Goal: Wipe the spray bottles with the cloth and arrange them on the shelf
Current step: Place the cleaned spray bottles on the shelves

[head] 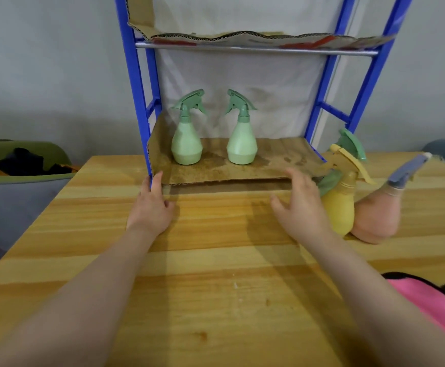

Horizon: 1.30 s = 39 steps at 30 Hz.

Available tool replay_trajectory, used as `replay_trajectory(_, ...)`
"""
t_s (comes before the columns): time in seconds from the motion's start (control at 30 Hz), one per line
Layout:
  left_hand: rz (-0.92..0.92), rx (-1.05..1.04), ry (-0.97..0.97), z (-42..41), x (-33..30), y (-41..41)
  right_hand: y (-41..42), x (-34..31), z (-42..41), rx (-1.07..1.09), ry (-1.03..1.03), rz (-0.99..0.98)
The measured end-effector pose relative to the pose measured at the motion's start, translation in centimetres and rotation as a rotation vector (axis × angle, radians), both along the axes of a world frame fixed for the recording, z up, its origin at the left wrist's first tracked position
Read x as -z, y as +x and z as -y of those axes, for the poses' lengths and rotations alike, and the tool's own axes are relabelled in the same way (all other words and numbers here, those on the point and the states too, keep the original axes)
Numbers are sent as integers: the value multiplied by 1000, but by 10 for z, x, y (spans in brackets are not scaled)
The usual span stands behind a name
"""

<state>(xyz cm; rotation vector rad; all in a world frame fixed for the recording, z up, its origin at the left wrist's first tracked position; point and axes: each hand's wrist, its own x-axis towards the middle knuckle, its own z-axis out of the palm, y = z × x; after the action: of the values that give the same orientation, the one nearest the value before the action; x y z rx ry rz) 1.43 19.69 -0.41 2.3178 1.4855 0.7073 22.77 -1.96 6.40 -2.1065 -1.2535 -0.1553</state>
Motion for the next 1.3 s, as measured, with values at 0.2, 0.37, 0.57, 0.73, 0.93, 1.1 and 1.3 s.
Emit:
replay_trajectory(0.2, -13, -3, -4, 3, -2, 0, 17, 18, 66, 155, 256, -4)
replay_trajectory(0.37, -4, 3, -3, 4, -1, 0, 29, 28, 86, 284, 260, -136)
replay_trajectory(0.57, -5, 1, -6, 4, -2, 0, 34, 36, 78, 269, 93, -175)
replay_trajectory(0.73, -9, 3, 11, 5, -3, 0, 26, 39, 63, 286, 141, -183)
replay_trajectory(0.93, -11, 2, 9, 5, -3, 0, 25, 38, 54, 257, 108, -264)
replay_trajectory(1.1, -5, 3, 9, 5, -2, -1, 31, 30, 47, 249, 89, -289)
replay_trajectory(1.3, -16, -6, 0, 8, -4, -1, 38, 2, 15, 180, 185, -264)
